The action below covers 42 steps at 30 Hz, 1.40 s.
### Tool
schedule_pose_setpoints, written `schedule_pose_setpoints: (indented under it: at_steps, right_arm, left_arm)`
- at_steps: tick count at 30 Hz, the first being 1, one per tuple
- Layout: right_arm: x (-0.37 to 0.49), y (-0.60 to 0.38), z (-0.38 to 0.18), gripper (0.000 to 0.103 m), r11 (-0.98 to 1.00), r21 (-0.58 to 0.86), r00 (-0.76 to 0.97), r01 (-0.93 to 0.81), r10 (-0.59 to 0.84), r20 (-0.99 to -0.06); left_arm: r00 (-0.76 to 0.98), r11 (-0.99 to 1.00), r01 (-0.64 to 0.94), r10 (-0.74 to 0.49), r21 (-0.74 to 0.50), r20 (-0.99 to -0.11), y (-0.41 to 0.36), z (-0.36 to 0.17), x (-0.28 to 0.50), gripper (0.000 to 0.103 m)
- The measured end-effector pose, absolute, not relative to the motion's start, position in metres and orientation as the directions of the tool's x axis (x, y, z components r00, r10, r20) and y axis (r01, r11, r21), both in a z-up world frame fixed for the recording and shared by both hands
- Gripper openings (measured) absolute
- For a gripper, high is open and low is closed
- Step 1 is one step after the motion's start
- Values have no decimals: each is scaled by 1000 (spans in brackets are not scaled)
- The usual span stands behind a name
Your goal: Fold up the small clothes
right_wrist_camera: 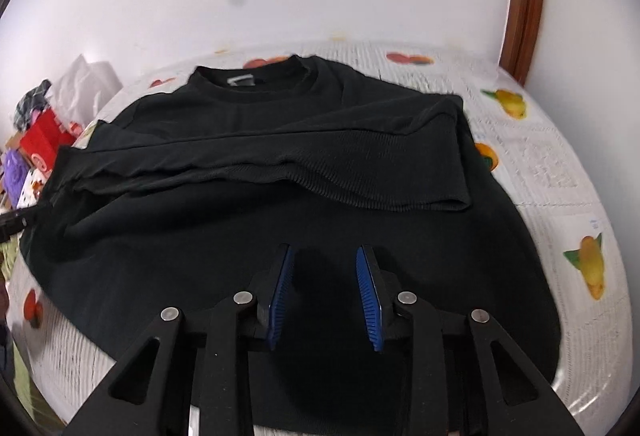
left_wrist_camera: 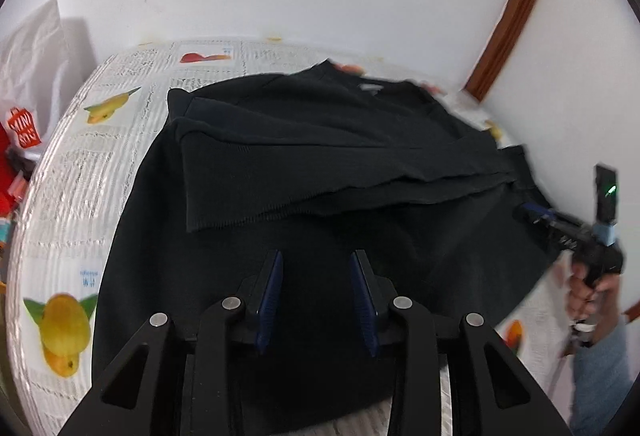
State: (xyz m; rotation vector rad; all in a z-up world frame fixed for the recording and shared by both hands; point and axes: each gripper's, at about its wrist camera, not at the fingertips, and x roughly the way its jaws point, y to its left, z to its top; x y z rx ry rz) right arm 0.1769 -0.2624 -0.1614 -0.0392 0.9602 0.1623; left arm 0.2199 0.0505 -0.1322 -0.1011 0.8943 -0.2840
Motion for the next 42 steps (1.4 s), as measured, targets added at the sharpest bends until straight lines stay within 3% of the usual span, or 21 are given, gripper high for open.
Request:
schedule_pose_setpoints:
  at_steps: [8,14,19,24,26,30,36,38,40,41,42]
  right_arm:
    - [220,-245,-167,27,994,-25,574,-111,43,-817]
    - [270,-254,-156,20,995,64,591,-74,96,-801]
    - [289,-252,-152,18,993,43,598,-106,98,-795]
    - [286,-260,-133,38,989,-40,672,-141,66,-738]
    - [292,-272,-130,38,992,-26,667,-123,63,-743]
    - [308,-289,-139,51,994,-14,628,-110,58,-776]
    - [334,-298,-163,52,995,-3,579,-96,54,-814]
    - [341,-298,-168,47,996,0,572,-93,53,-819]
    - [343,-297,-169,28,996,-7,579,-94,49,-814]
    - [343,-296,-169,26,995,-13,580,-98,46,-814]
    - [342,-294,-168,20,994,-18,586,-105,47,-809]
  left_arm:
    - [636,983,177,-156,-54,-755,31,-135,260,34]
    - [661,992,117,-120,-56,-741,44,-126,304,33]
    - [650,994,78,-113,-82,-752,70,-128,325,33]
    - [665,996,69,-93,-63,-741,93,-124,320,33]
    - [665,995,70,-98,-69,-741,98,-124,321,33]
    - [648,989,123,-142,-82,-748,100,-126,326,36]
    - [617,988,139,-135,-62,-775,94,-135,347,39]
    - [612,989,135,-131,-60,-780,93,-136,349,33]
    - [614,991,126,-104,-33,-782,88,-136,348,19]
    - [619,992,123,-88,-14,-781,85,-135,346,11]
    - [632,993,120,-69,10,-772,83,-133,342,11]
